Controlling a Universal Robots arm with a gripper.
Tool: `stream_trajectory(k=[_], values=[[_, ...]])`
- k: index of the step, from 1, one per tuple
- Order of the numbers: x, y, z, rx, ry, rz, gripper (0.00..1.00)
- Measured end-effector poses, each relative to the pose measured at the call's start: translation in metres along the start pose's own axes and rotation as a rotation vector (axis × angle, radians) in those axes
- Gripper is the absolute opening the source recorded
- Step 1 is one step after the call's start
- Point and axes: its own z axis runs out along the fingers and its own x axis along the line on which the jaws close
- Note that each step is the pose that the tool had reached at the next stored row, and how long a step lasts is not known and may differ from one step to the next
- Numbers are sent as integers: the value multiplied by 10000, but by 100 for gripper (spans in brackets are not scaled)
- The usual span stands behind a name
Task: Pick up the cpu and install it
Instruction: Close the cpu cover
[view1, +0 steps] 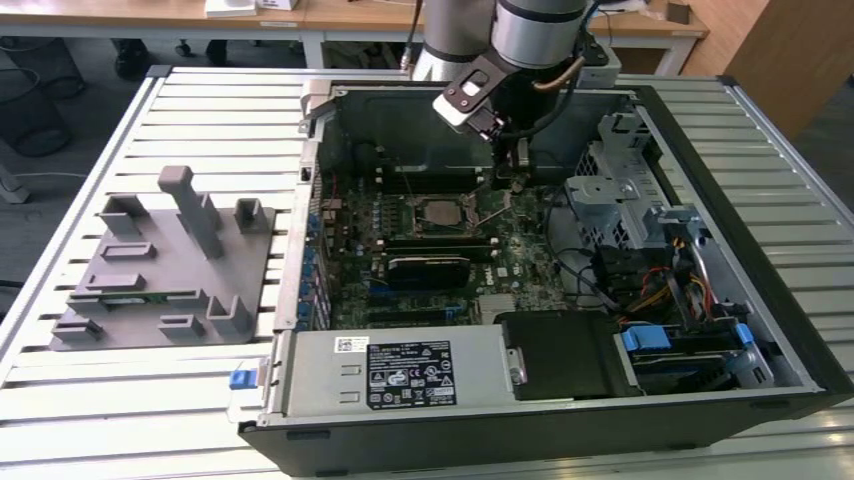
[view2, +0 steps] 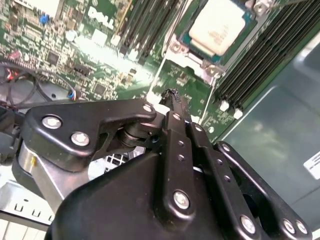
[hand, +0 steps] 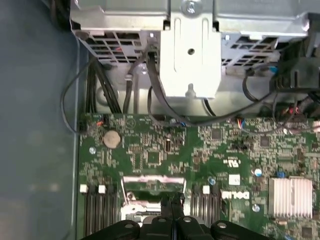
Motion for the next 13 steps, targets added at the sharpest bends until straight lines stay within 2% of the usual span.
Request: stream_trajectory(k=[4, 10, 13], values=[[25, 86, 11, 0, 0, -4, 11], [42, 140, 35, 1, 3, -224, 11], [63, 206, 51, 1, 4, -233, 11]])
